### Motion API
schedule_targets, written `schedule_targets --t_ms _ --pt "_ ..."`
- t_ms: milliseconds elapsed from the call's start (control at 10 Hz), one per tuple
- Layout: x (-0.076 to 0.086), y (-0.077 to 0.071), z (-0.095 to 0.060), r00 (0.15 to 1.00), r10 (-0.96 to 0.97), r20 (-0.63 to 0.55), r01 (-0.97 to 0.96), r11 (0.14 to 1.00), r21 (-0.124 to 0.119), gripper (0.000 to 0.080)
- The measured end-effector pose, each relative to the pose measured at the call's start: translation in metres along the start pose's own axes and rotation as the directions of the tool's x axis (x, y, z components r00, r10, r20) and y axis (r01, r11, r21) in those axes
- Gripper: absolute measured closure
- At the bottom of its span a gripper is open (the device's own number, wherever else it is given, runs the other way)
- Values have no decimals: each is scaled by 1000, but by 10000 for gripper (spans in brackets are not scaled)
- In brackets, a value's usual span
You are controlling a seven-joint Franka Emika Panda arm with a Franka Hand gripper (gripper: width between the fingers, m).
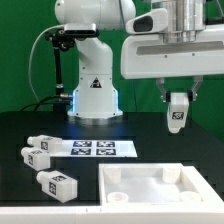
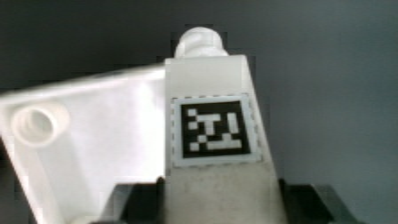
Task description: Assemble one leg
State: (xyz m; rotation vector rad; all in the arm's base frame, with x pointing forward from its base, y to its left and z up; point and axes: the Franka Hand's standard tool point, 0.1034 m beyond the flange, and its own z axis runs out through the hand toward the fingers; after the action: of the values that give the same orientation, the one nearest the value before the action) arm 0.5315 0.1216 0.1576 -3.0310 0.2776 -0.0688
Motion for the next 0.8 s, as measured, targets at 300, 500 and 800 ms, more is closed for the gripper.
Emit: schedule_targets --t_ms 300,500,800 --pt "20 -9 17 982 -22 -190 29 999 35 512" --pt "52 -17 11 935 -66 -347 90 994 55 512" --pt "50 -24 15 881 -63 -469 112 991 76 512"
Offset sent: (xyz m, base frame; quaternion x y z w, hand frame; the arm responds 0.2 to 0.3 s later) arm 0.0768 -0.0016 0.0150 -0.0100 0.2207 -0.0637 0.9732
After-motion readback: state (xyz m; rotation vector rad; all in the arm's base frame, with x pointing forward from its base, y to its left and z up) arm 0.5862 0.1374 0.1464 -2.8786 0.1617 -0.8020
